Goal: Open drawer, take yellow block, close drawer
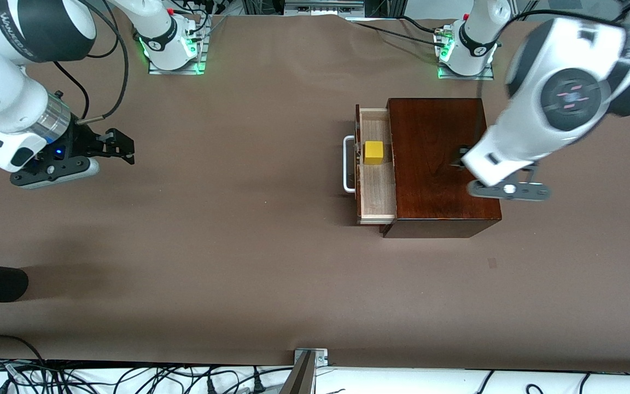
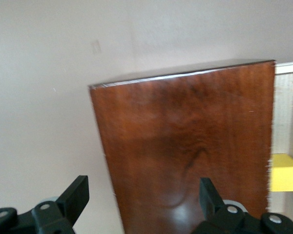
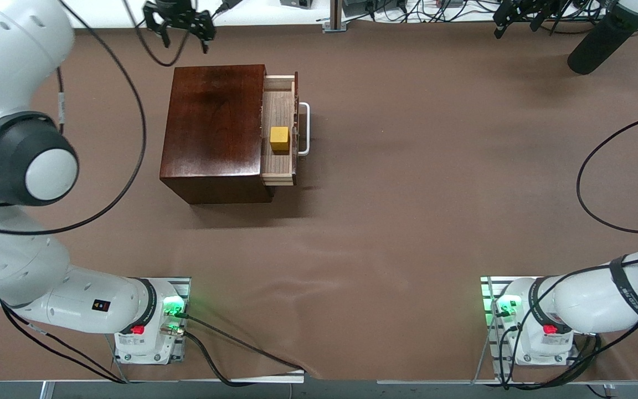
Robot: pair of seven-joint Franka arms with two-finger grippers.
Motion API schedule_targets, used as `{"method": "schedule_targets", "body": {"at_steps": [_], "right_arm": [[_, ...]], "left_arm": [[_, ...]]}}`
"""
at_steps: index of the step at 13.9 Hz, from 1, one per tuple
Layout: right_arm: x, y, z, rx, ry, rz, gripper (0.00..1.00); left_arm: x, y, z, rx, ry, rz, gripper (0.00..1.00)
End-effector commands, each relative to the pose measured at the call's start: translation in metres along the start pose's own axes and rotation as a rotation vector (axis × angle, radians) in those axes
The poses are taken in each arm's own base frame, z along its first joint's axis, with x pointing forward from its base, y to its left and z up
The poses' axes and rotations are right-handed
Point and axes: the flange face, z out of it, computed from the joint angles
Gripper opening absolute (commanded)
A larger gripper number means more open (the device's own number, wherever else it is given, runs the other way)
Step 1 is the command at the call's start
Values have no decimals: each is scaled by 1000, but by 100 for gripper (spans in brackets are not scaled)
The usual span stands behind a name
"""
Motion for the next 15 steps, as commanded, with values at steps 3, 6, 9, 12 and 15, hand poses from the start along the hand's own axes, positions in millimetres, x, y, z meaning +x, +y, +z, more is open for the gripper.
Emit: {"method": "schedule_targets", "body": {"at_steps": [3, 6, 9, 12, 15], "right_arm": [[4, -30, 7, 9, -26, -81, 100], [4, -84, 16, 22, -43, -299, 100], [3, -162, 25, 18, -25, -449, 100], [4, -238, 29, 18, -7, -566, 100], [0, -339, 45, 14, 30, -711, 100]], "left_arm": [[-63, -71, -3, -44, 113, 105, 100], [-69, -83, -6, -42, 143, 101, 100], [-76, -106, -11, -83, 157, -11, 100], [-81, -119, -10, -119, 161, -139, 100], [-87, -127, -12, -123, 167, -154, 100]]}}
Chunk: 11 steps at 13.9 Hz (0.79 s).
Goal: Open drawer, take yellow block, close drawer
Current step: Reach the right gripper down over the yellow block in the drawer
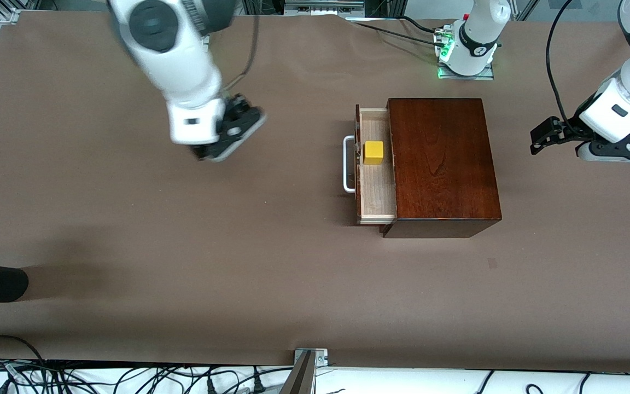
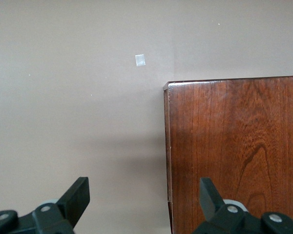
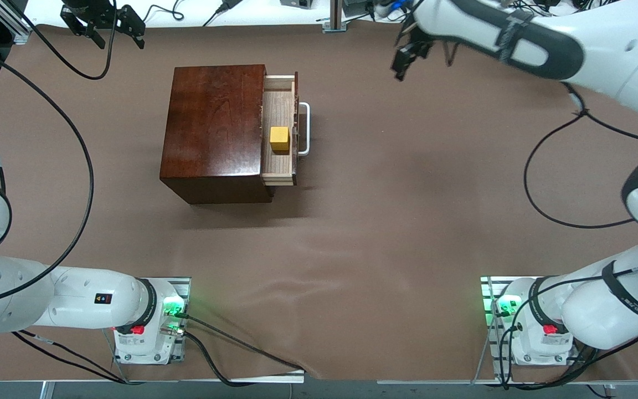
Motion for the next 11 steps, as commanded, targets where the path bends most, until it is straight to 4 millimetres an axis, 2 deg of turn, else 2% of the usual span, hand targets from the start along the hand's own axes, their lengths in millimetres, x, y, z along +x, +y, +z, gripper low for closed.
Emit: {"method": "schedule_targets", "body": {"at_steps": [1, 2, 4, 6, 8, 11], "right_arm": [[57, -68, 22, -21, 31, -138, 100], [73, -95, 35, -35, 40, -183, 100], [98, -136, 63, -66, 66, -260, 100], [116, -163, 89, -95, 102, -328, 100], [127, -192, 95, -162, 108, -435, 100], [136, -226, 103, -207, 126, -501, 100]], "left_arm": [[-11, 0, -6, -27, 12, -18, 100], [-9, 0, -9, -27, 6, -18, 100], [-8, 5, -11, -26, 6, -12, 100], [-7, 10, -14, -26, 12, -4, 100], [-7, 13, -15, -24, 14, 2, 100], [-7, 15, -15, -24, 12, 5, 100]]}}
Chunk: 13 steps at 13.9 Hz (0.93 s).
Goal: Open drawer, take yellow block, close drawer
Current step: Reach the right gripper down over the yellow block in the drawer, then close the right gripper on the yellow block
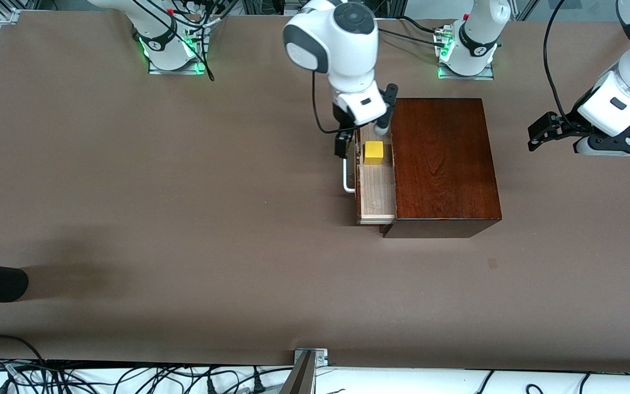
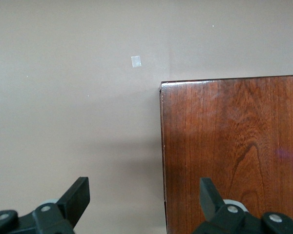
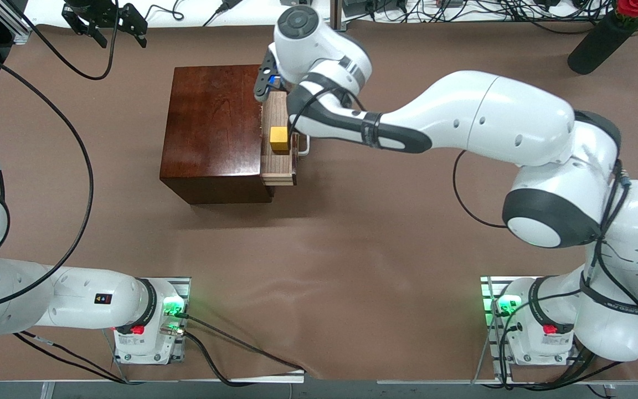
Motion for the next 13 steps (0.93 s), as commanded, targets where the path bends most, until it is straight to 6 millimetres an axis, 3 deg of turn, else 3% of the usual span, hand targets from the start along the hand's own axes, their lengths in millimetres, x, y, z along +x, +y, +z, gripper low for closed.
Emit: {"method": "schedule_targets", "body": {"at_steps": [1, 8, 13], "right_arm": [[25, -15, 0, -38, 35, -62, 100], [41, -39, 45, -13, 55, -96, 100], [47, -49, 58, -13, 80, -107, 100]], "left_arm": [[-3, 3, -8, -22, 0, -3, 100], [-1, 3, -9, -24, 2, -5, 100], [-1, 3, -11, -24, 5, -3, 100]]}}
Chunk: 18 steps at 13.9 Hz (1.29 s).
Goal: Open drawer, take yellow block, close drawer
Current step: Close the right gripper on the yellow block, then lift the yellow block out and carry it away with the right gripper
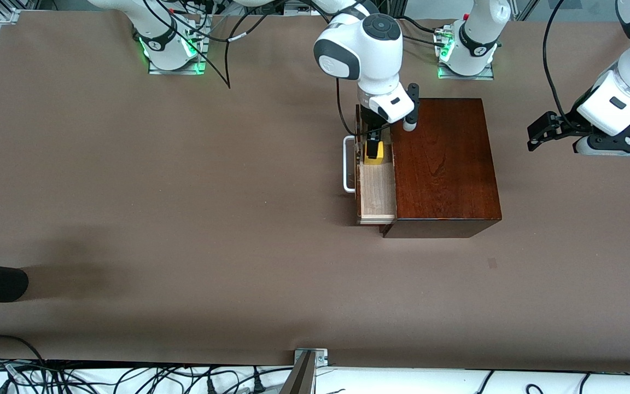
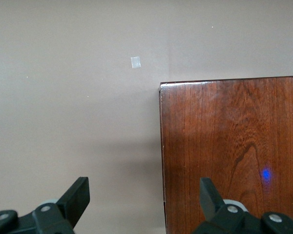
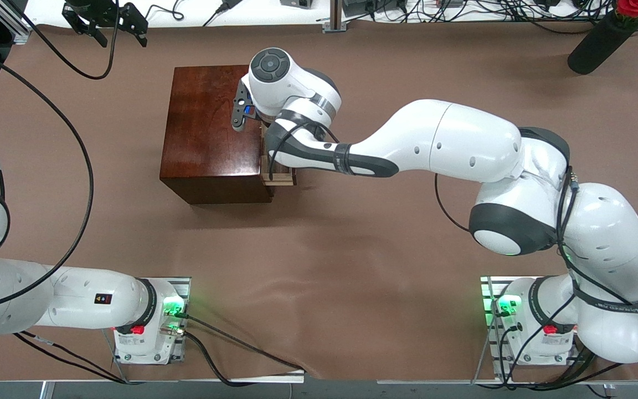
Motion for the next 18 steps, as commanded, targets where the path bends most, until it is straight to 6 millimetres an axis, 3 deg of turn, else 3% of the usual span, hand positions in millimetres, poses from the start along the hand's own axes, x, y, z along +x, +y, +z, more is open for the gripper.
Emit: {"method": "schedule_targets", "body": {"at_steps": [1, 5, 9, 10, 12, 13, 16, 18], "right_arm": [[7, -1, 5, -8, 19, -14, 100], [8, -7, 34, -10, 37, -18, 100], [8, -7, 38, -16, 36, -19, 100], [7, -6, 39, -13, 29, -17, 77], [6, -9, 37, -8, 4, -17, 6], [5, -8, 35, -9, -5, -19, 0], [1, -4, 28, -5, -37, -13, 0], [7, -1, 4, -6, -32, 18, 0]], "left_arm": [[-2, 2, -9, -23, -7, -4, 100], [0, 4, -11, -23, -10, -1, 100], [2, 5, -14, -22, -3, 8, 100], [2, 5, -14, -22, -5, 10, 100], [1, 7, -14, -21, -9, 14, 100], [1, 6, -15, -17, -8, 16, 100], [1, 7, -14, -18, -11, 22, 100], [0, 7, -14, -16, -18, 23, 100]]}}
